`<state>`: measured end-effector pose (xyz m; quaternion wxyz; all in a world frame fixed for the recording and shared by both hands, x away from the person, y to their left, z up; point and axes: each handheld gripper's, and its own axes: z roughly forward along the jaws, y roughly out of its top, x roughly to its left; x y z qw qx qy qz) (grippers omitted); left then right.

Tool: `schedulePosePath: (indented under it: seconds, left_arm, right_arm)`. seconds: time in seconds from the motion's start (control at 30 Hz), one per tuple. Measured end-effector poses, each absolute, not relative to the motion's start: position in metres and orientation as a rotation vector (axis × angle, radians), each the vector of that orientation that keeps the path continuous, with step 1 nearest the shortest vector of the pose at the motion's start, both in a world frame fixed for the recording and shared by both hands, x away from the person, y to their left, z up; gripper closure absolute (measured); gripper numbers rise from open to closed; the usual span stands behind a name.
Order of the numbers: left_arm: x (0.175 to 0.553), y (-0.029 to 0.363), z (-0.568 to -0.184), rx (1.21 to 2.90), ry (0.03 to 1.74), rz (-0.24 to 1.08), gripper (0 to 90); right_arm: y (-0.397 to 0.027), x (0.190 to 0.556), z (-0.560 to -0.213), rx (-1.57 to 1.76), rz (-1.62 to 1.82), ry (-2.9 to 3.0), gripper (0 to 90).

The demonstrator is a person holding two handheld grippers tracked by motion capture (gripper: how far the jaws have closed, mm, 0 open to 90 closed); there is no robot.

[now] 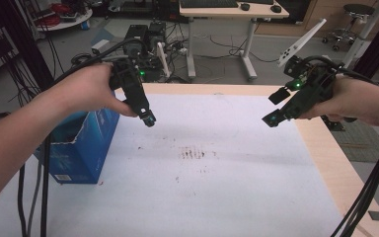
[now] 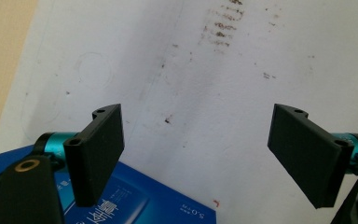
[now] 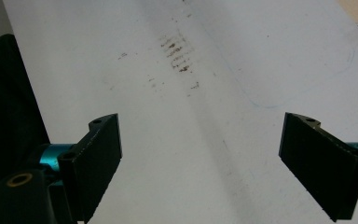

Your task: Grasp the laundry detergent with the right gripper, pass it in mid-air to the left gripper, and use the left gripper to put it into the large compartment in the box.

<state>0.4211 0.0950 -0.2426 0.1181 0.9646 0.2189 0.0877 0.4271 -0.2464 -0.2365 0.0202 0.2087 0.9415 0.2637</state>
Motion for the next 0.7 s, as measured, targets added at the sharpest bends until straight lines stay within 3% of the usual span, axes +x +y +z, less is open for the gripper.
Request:
schedulePosePath:
  seconds: [0.7]
  left_arm:
    - [0.4192,0.095,-0.2432,2.819,0.653,0.258,18.7]
  right_arm:
    - [-0.2477,0.4242,-0.2369,0.662,0.805,2.934,12.7]
